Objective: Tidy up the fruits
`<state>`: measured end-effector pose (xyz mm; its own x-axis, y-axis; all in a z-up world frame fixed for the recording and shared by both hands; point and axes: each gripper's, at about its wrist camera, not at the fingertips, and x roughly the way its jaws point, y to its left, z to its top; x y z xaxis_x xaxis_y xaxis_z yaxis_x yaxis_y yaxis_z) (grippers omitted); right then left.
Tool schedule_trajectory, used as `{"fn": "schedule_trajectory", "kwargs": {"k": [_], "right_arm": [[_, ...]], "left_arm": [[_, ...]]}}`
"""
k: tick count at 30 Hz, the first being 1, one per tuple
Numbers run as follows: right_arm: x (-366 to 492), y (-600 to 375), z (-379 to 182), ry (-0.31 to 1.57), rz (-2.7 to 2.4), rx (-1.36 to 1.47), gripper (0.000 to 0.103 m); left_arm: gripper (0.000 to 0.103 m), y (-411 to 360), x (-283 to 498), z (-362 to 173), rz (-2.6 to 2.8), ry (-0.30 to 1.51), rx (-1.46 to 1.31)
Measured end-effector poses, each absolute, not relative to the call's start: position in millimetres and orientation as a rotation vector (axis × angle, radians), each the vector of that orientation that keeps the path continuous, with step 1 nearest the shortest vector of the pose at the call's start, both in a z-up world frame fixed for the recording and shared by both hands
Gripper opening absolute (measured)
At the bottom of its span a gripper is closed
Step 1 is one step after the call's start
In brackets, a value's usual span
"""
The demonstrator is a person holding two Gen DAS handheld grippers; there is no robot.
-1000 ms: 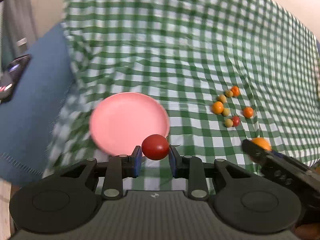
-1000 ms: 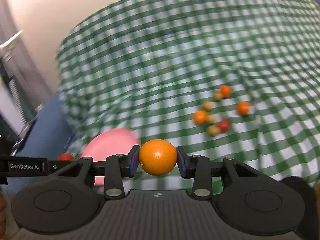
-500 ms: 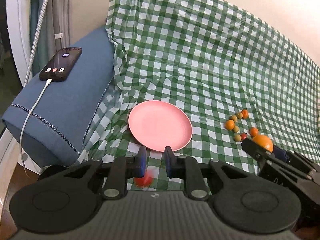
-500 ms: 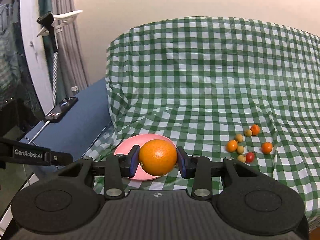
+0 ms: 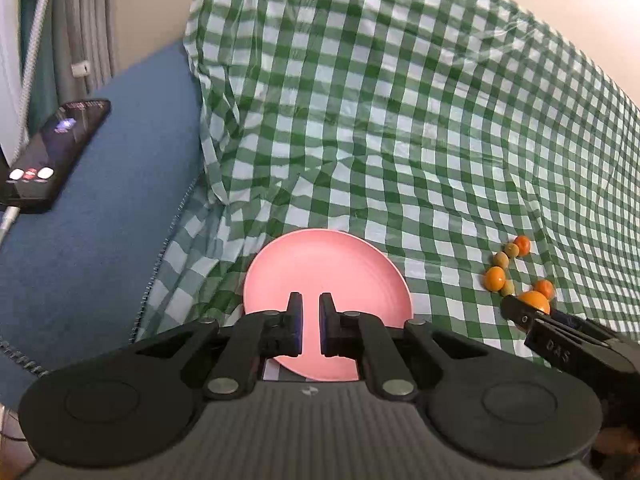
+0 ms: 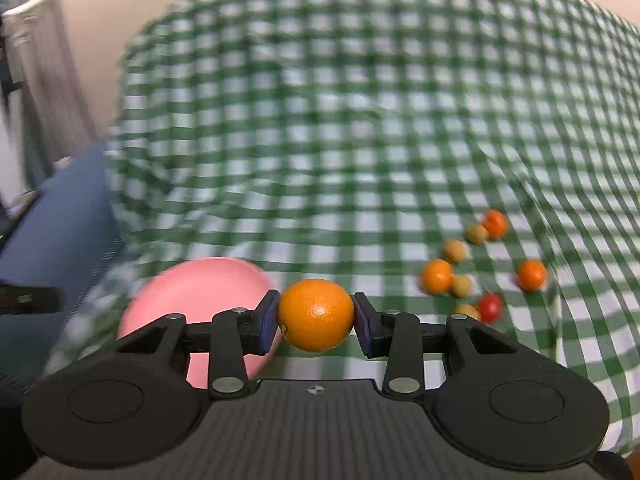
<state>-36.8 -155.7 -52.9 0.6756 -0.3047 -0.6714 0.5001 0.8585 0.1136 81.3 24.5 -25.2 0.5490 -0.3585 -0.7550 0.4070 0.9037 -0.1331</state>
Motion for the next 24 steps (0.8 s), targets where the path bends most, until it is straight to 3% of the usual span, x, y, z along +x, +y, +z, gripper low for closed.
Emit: {"fn": "schedule_trajectory", "kwargs": {"k": [3, 5, 6, 8, 22, 24], "right_arm": [[-40.3, -177.5, -67.0, 0.687, -0.492, 0.307, 0.041], [-46.8, -190.2, -76.7, 0.693, -0.513, 0.309, 0.041], [-49.0, -195.8, -80.4, 0.689, -0.518, 0.31, 0.041], [-49.4, -201.4, -87.5, 0.689, -0.517, 0.304, 0.041], [-52.3, -234.7, -131.1, 0.75, -0.626, 0.294, 0.041], [-60.9, -245.6, -132.9, 0.74, -0.671, 0.298, 0.041]], "left_arm": [[0.019, 13.7, 96.5, -37.5, -0.461, 0.907, 0.073], [0.048, 2.8, 103.9, -47.7, -0.463, 0.935, 0.079], [0.057, -1.1, 107.8, -52.4, -0.468, 0.944, 0.075], [0.089, -14.1, 108.8, -60.5, -0.464, 0.944, 0.073], [0.093, -94.6, 111.7, -97.7, -0.544, 0.976, 0.211], [0.1, -111.5, 110.6, -103.3, -0.576, 0.982, 0.246]]}}
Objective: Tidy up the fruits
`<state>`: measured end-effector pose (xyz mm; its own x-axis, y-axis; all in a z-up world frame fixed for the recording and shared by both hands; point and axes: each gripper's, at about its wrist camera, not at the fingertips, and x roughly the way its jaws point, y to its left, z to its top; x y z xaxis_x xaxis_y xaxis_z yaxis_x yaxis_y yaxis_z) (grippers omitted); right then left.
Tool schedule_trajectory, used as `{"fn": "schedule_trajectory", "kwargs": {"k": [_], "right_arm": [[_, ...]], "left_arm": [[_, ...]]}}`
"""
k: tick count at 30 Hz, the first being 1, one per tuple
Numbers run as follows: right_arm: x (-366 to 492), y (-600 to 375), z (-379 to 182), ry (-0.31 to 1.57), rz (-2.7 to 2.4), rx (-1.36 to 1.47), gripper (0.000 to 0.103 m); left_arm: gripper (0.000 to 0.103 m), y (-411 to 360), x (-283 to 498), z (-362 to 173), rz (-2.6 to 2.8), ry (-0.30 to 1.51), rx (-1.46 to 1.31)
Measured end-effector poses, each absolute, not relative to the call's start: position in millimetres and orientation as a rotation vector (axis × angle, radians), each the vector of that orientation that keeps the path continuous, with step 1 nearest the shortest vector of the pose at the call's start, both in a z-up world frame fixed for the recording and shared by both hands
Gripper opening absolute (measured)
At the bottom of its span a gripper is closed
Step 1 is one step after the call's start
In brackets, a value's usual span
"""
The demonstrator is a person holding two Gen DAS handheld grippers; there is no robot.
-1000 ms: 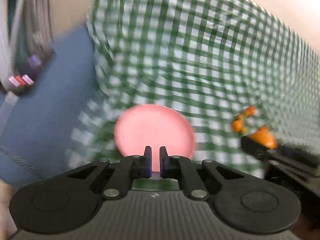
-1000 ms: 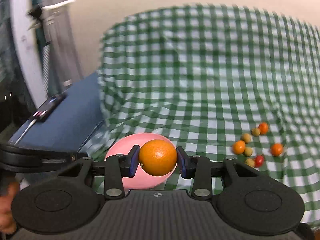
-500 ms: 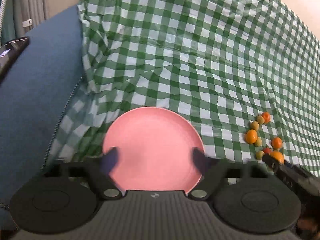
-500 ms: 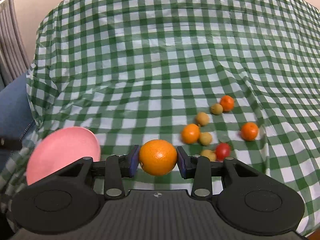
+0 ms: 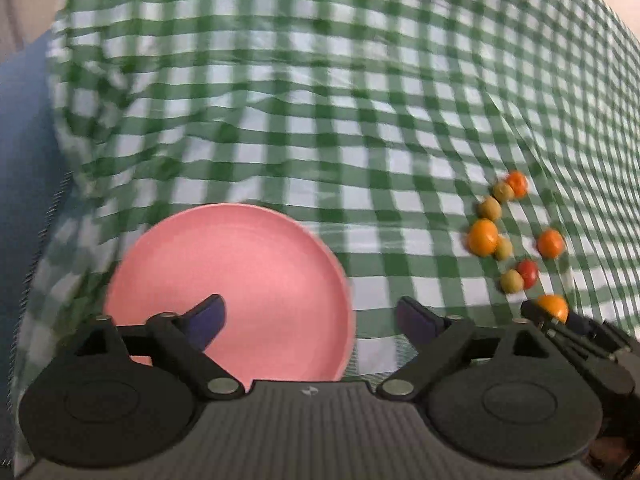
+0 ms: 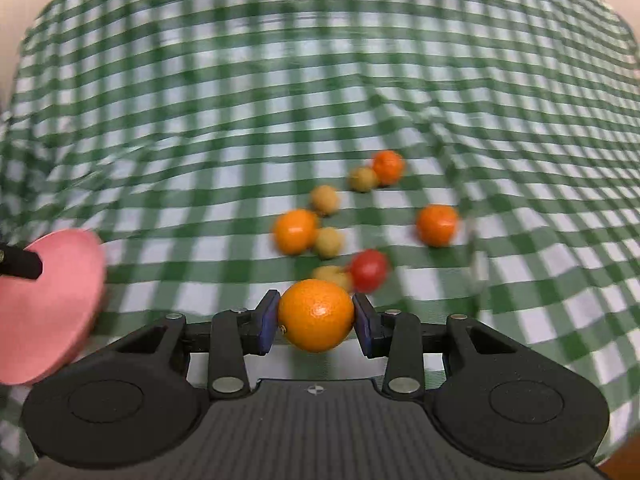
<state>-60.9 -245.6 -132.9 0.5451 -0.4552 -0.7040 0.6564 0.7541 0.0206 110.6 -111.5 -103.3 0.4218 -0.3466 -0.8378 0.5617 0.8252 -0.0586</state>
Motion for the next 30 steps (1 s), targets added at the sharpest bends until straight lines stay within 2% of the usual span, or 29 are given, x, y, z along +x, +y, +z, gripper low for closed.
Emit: {"fn": "schedule_trajectory", "kwargs": {"k": [7, 19, 24, 27, 30], "right_arm": [[-54.7, -255.2, -148.6, 0.746, -0.592, 0.355, 0.041], [-33.4, -234.0, -124.1, 0.638, -0.493, 0.323, 0.041], [-72.4, -263.6, -116.4, 0.602, -0.734, 0.327, 0.041], [-86.0, -284.2, -127.0, 0.594, -0.816, 0.359, 0.041], [-94.3, -296.5, -138.7, 0.573, -0.85, 0.396, 0.041]], "left_arm": [[0.103, -152.4, 113.4, -111.2, -0.583, 0.987, 0.266], [0.103, -110.0, 141.1, -74.1, -0.508, 0.92, 0.226], [0.103, -184.1, 143.6, -82.8, -0.703, 0.953, 0.297], [0.103, -253.0, 138.5, -111.4, -0.806, 1.0, 0.386], [0.102, -289.9, 135.2, -137.0, -0.828, 1.023, 0.436]]}}
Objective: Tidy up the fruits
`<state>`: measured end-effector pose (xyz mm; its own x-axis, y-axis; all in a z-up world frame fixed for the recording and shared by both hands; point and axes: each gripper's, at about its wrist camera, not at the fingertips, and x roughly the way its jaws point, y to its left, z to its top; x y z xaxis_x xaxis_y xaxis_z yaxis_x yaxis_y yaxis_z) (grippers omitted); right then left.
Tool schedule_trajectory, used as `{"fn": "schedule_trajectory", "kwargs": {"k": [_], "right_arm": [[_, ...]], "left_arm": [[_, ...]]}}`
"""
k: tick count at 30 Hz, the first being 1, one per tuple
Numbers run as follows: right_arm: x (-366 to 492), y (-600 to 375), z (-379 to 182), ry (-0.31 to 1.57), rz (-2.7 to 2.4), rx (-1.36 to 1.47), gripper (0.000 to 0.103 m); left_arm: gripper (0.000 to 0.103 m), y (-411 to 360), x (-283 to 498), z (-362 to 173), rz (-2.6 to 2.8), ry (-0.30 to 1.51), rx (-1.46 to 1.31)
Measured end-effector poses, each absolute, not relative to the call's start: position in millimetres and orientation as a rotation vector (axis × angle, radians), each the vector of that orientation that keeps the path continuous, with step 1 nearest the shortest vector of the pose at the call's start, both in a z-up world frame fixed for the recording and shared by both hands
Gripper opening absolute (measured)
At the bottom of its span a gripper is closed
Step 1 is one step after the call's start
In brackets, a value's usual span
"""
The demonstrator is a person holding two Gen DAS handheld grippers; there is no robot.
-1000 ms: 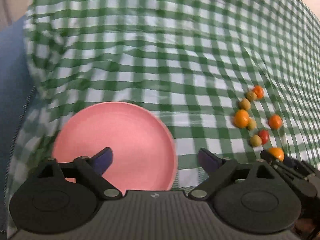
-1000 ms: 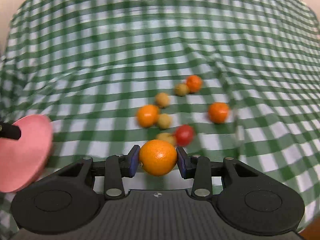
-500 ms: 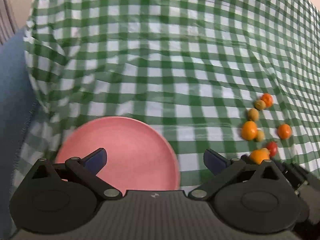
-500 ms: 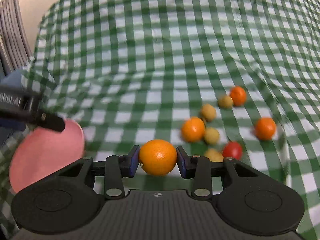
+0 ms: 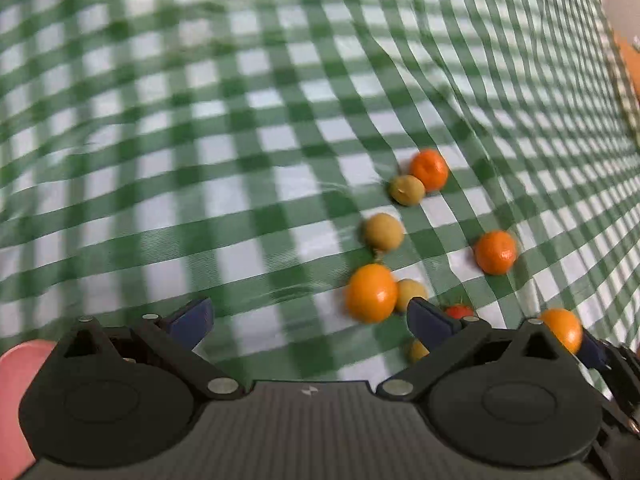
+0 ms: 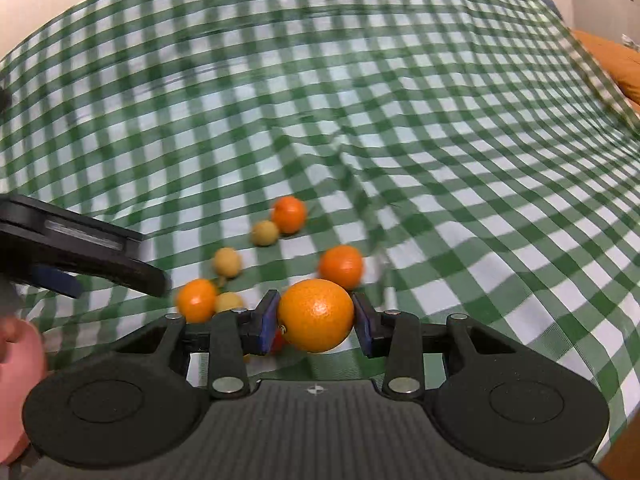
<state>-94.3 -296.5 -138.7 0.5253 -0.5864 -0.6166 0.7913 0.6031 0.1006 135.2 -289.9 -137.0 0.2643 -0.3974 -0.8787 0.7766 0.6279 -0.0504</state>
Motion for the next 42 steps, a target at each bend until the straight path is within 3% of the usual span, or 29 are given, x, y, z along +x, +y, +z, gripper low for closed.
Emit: {"fn": "schedule_trajectory", "kwargs": {"k": [7, 9, 11, 12, 18, 24, 31, 42], "right_arm": [[-96.9, -316.2, -153.1, 0.554, -0.835, 0.494, 0.041], [-98.2, -319.3, -154.7, 0.55, -0.83, 0.507, 0.041], [-98.0, -321.2, -154.7, 0.546, -0.832, 0.517, 0.041], [-98.3, -322.4, -155.3, 0.545, -0.833, 0.521, 0.041], [-97.0, -316.7, -153.0, 0.544, -0.828, 0.511, 0.041], [-99.3, -319.4, -151.0, 0.536, -0.83, 0.498, 0.041], [-96.5, -276.9, -123.1, 0.555, -0.698, 0.388, 0.041], [-96.9, -139.2, -67.3, 0.598, -0.37, 0.323, 0.041]], "left_arm": [[0.09, -313.0, 141.3, -166.9, -0.86, 1.081, 0.438], [0.076, -311.5, 147.5, -166.6, -0.862, 1.103, 0.385], [0.044, -312.5, 154.7, -168.0, -0.858, 1.155, 0.363], [0.04, -309.9, 156.7, -171.0, -0.844, 1.169, 0.366], [0.039, -315.2, 138.7, -171.0, -0.846, 1.07, 0.481], [0.038, -291.9, 132.2, -142.4, -0.799, 1.023, 0.427], [0.038, -176.5, 93.1, -76.4, -0.666, 0.987, 0.337], [0.038, -10.9, 21.8, -31.1, -0.493, 0.923, 0.254]]}}
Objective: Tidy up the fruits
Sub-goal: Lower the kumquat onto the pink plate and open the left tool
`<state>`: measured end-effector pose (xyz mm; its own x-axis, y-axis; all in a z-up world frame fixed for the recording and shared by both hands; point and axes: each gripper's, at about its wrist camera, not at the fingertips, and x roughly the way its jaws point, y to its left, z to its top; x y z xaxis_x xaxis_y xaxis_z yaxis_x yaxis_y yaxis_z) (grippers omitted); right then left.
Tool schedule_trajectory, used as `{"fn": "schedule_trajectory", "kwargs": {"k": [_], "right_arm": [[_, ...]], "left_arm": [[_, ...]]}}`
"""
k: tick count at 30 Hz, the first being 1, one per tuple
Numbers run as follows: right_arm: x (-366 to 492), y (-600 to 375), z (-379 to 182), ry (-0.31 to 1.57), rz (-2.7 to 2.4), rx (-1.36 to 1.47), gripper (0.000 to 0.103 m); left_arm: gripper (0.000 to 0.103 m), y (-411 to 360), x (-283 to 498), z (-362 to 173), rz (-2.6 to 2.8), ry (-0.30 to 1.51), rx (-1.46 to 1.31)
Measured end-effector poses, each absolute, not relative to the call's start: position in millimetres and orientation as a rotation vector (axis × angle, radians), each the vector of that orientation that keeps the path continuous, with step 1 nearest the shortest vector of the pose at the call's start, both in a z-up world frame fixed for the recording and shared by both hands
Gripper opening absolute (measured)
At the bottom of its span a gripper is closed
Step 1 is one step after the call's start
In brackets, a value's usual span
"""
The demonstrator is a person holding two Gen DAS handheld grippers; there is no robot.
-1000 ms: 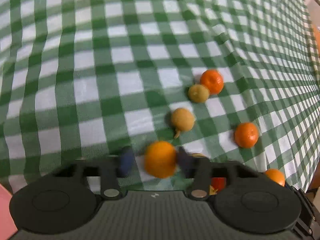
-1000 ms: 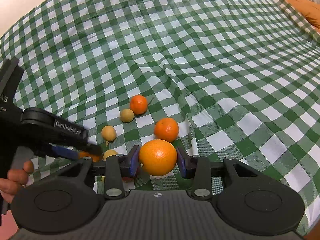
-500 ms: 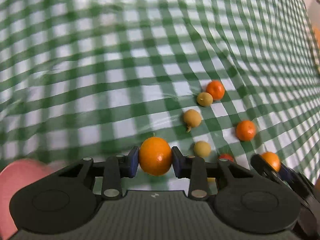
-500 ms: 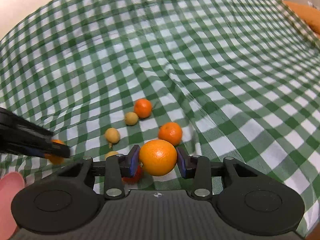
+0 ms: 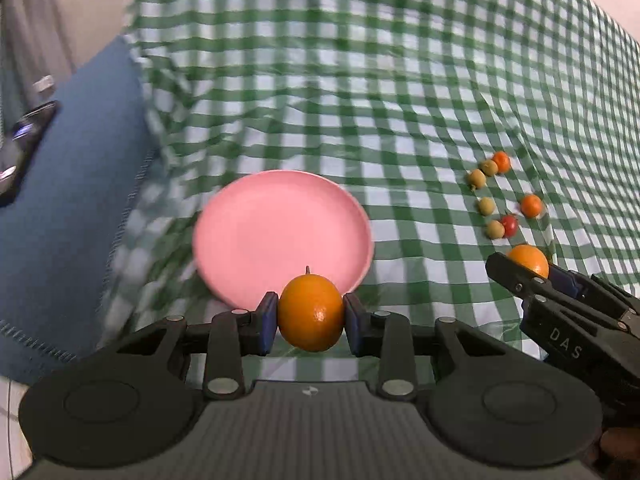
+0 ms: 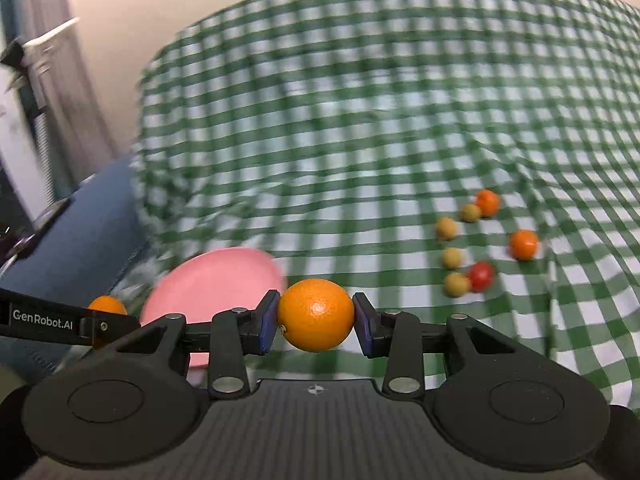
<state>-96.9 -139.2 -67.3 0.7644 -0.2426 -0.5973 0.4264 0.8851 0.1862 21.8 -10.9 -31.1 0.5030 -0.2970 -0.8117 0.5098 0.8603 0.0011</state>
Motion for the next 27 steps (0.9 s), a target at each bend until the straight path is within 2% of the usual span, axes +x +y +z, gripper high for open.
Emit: {"fn": "schedule_trajectory", "kwargs": {"k": [5, 11, 27], "right_arm": [[-90.8, -109.9, -51.7, 0.589, -0.334, 0.282, 0.041], [-76.3, -95.9, -51.0, 0.61, -0.304, 0.253, 0.041], [-1.5, -93.5, -106.2, 0.754, -0.225, 0.209, 0.041]], "left_arm": [[0.038, 28.5, 22.5, -19.9, -0.446, 0.898, 0.194], [0.038, 40.3, 40.4, -22.4, -0.417, 0.902, 0.153], [0.038, 13.3, 109.7, -78.3, -0.408, 0.981, 0.171]]}}
